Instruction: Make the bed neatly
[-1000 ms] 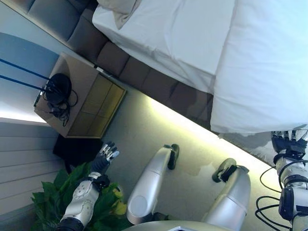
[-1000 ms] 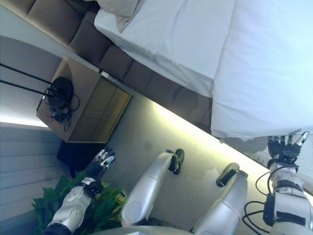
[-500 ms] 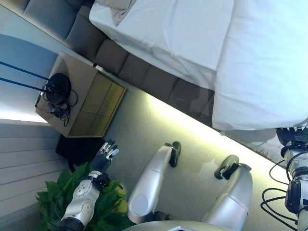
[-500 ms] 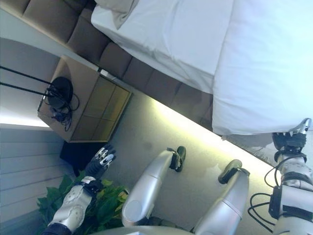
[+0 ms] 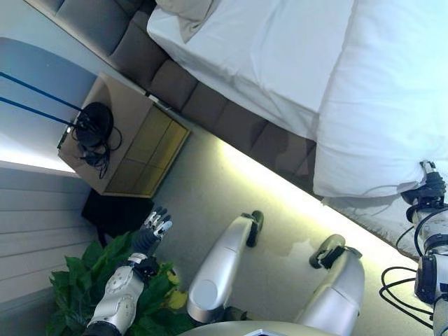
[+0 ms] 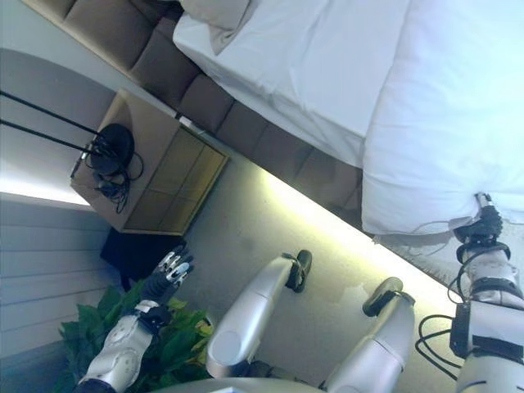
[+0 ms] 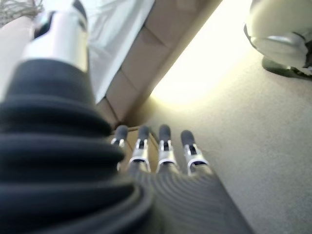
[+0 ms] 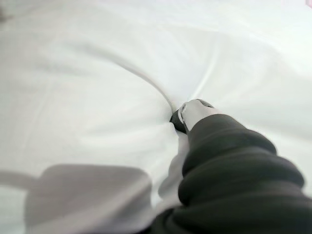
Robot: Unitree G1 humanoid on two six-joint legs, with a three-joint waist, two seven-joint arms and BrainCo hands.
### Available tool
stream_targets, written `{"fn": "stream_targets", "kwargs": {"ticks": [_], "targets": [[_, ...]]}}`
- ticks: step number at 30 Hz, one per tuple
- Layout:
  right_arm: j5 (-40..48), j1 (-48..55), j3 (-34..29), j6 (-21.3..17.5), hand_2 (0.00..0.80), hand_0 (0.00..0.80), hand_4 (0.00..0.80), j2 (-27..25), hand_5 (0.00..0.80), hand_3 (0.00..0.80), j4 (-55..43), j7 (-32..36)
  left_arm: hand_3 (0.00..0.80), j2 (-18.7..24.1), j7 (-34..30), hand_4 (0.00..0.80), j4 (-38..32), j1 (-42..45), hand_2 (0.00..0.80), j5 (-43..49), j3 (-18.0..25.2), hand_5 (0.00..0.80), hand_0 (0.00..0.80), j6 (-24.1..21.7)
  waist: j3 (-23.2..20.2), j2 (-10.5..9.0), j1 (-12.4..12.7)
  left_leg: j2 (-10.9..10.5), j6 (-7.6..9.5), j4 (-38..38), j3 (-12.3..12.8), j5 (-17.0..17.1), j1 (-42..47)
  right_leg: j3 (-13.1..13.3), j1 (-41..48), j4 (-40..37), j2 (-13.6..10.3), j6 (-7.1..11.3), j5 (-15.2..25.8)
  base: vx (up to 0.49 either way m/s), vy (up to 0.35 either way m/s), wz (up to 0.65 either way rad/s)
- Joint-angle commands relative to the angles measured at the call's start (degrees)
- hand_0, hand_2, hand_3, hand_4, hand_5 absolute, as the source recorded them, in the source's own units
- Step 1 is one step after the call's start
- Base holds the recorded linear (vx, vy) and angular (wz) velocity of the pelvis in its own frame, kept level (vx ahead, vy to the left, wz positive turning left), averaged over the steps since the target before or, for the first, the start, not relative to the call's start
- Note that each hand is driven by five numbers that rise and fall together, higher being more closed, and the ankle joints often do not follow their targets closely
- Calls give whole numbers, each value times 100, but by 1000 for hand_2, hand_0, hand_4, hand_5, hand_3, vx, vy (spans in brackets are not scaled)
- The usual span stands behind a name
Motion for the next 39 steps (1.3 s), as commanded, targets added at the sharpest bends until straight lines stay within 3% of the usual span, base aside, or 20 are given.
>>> {"fn": "stream_targets", "kwargs": {"ticks": [1,9,15,16,30,39], "targets": [[-253,81,280,-100,800,800,800,194,800,800,-392,346,0,122,2,0,-262,210,0,-30,143,0,0,-250,-175,-52,178,-22,-244,-881,-308,751,287,-8,402,-238,24,493,722,76,13,7],[-1063,34,438,-456,800,800,800,685,800,800,-563,323,0,278,219,0,-455,137,0,-74,256,0,0,45,-481,-200,437,-42,-281,-1606,-508,942,1105,-298,1450,-1079,-63,507,934,96,37,11],[-2045,5,837,-689,800,800,800,1127,800,800,-991,193,0,286,-52,0,-532,211,0,139,509,0,0,428,-745,-326,699,-90,-268,-1890,-635,966,1627,-454,2093,-1457,-132,506,1033,120,42,23],[-2125,23,942,-723,800,800,800,1210,800,800,-1105,98,0,285,-130,0,-571,269,0,228,552,0,0,510,-792,-359,767,-110,-235,-2011,-642,1140,1706,-559,2219,-1617,-155,429,1199,82,51,27],[-2595,155,2278,-383,800,800,800,2389,800,800,-2619,-790,0,153,-421,0,-589,640,0,882,513,0,0,1030,-1345,-854,1251,-197,-179,-2914,-998,1333,3063,-1078,3962,-2769,-233,560,1534,166,48,30],[-2716,81,2987,-319,800,800,800,2854,800,800,-2875,-1094,0,162,-548,0,-646,674,0,1263,491,0,0,1411,-1432,-931,1438,-251,-185,-3008,-1107,1372,3375,-1344,4419,-2858,-314,616,1562,108,23,31]]}}
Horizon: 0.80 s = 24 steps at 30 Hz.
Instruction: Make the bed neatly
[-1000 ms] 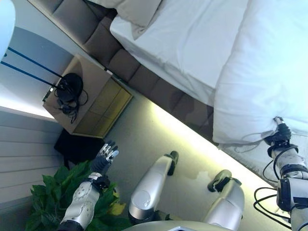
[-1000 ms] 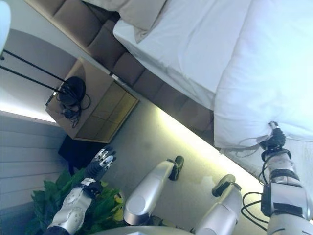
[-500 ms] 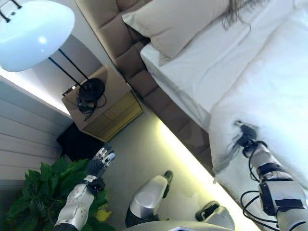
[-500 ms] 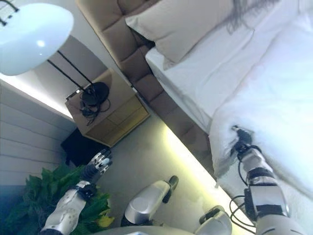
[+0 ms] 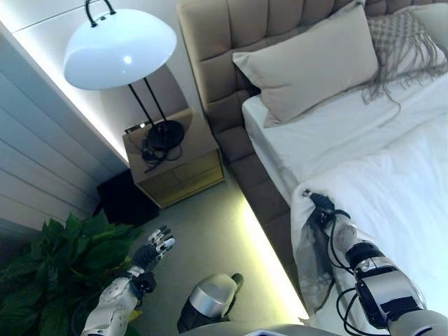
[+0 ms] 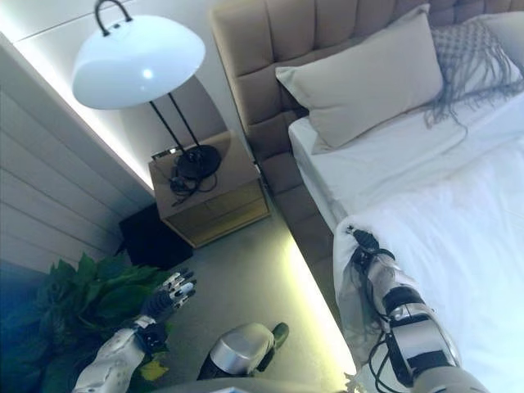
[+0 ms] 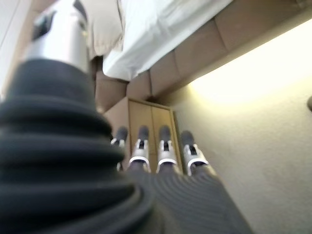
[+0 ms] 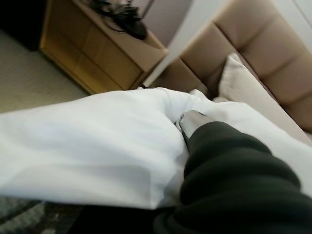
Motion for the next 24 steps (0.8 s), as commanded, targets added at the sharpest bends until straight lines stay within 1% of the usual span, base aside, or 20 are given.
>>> {"fn": "stream_targets", "kwargs": {"ticks": [1,6,11,12,13,14,17,24], "targets": [[16,-489,425,-118,800,800,800,834,800,800,-1309,516,0,223,-90,0,-350,177,0,243,-74,0,0,-65,-435,-265,262,166,37,383,240,242,-265,171,-107,-587,-326,44,1931,39,-17,10],[38,-209,379,-96,800,800,800,775,800,800,-1414,414,0,271,-201,0,-419,262,0,336,-11,0,0,-32,-429,-312,262,182,28,439,297,216,-239,108,-1,-688,-344,77,2004,21,-35,4],[38,67,304,-70,800,800,800,762,800,800,-1438,483,0,313,-302,0,-458,341,0,402,19,0,0,-41,-421,-367,238,211,40,498,379,151,-172,63,87,-757,-344,88,2049,19,-45,1],[31,106,303,-39,621,621,621,768,621,621,-1464,480,0,321,-317,0,-470,344,0,414,29,0,0,-31,-425,-384,233,221,42,497,397,145,-160,57,106,-781,-333,89,2050,14,-45,0],[7,162,298,-11,242,242,242,773,242,242,-1477,473,0,329,-332,0,-467,344,0,425,43,0,0,-21,-432,-399,226,232,39,497,419,140,-149,57,123,-802,-322,93,2052,11,-41,-1],[-12,200,291,36,0,0,0,777,0,0,-1477,428,0,333,-348,0,-460,344,0,430,52,0,0,-18,-437,-409,221,237,37,497,433,136,-143,60,129,-813,-316,95,2055,8,-39,-1],[-122,332,282,143,0,0,0,805,0,0,-1392,307,0,311,-344,0,-439,343,0,501,64,0,0,-35,-443,-449,201,262,45,481,467,122,-86,74,174,-867,-277,105,2059,2,-45,-1],[-52,783,207,184,0,0,0,997,0,0,-1086,185,0,220,-305,0,-365,328,0,646,52,0,0,-95,-455,-475,136,318,62,481,570,98,-16,76,234,-928,-228,102,2061,-9,-35,-1]]}}
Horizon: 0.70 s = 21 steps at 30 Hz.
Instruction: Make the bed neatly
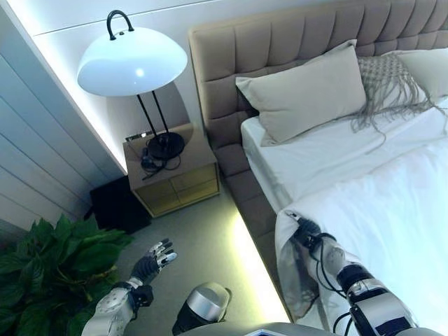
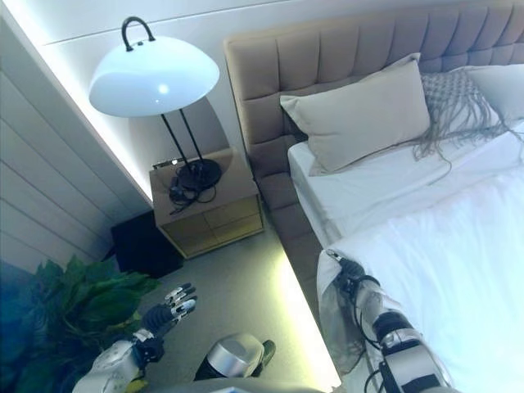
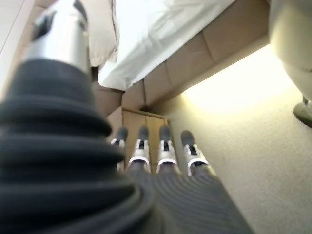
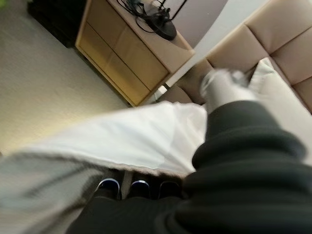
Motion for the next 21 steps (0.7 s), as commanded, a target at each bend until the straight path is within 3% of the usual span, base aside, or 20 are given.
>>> {"fn": "stream_targets", "kwargs": {"ticks": [1,11,14,21], "targets": [[28,-168,146,-90,0,0,0,454,0,0,-632,312,0,190,-26,0,-354,82,0,204,-42,0,0,-189,-112,-155,114,207,75,592,386,86,-239,197,-70,-745,-316,91,2075,0,0,0],[650,509,61,-372,0,0,0,707,0,0,-600,407,0,21,195,0,-269,42,0,177,-77,0,0,-412,-79,-123,-73,306,51,609,540,50,-252,295,-100,-767,-198,82,1968,-55,-20,-2],[638,708,6,-255,0,0,0,813,0,0,-642,278,0,-41,252,0,-239,20,0,134,-23,0,0,-467,-100,-139,-164,296,68,568,554,66,-264,359,-168,-762,-191,66,1973,-49,12,-5],[837,885,-99,-347,0,0,0,970,0,0,232,193,0,-268,454,0,-107,-54,0,93,-143,0,0,-619,-71,-24,-290,324,106,502,611,50,-235,470,-232,-756,-147,63,1887,-32,35,-5]]}}
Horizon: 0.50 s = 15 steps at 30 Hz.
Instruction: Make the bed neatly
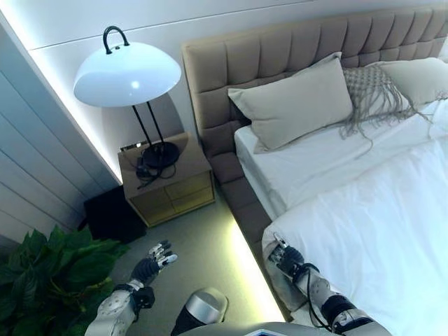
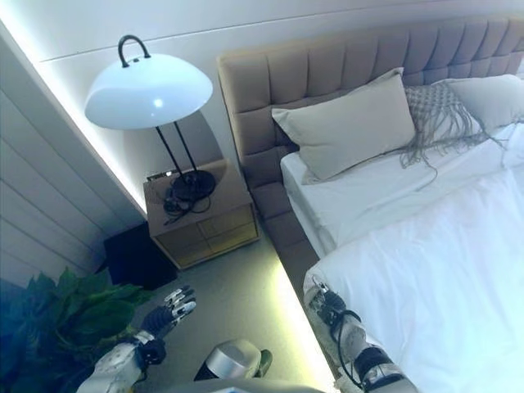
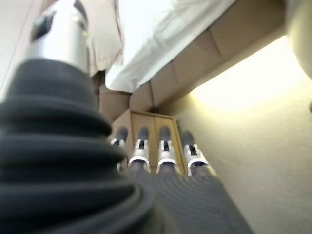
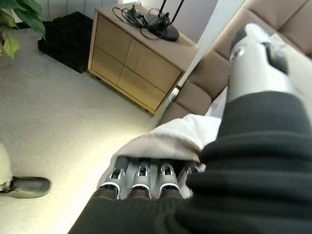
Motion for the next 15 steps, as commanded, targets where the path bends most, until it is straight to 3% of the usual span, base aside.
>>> {"fn": "stream_targets", "kwargs": {"ticks": [1,8,15], "targets": [[292,-72,-30,-82,0,0,0,158,0,0,67,164,0,-40,138,0,-140,-119,0,-103,-126,0,0,-458,248,0,-86,245,88,521,174,58,-211,297,-54,-779,-156,109,1900,-69,29,-3],[376,151,-173,-193,0,0,0,95,0,0,407,44,0,-123,190,0,-114,-169,0,-186,-94,0,0,-510,285,37,-193,275,47,457,204,89,-249,331,-128,-816,-121,139,1877,-47,19,-8],[510,332,-535,-876,0,0,0,9,0,0,349,36,0,-243,331,0,-142,-141,0,-153,-181,0,0,-566,284,56,-366,272,42,380,242,68,-160,356,-154,-819,-94,156,1845,-14,10,-1]]}}
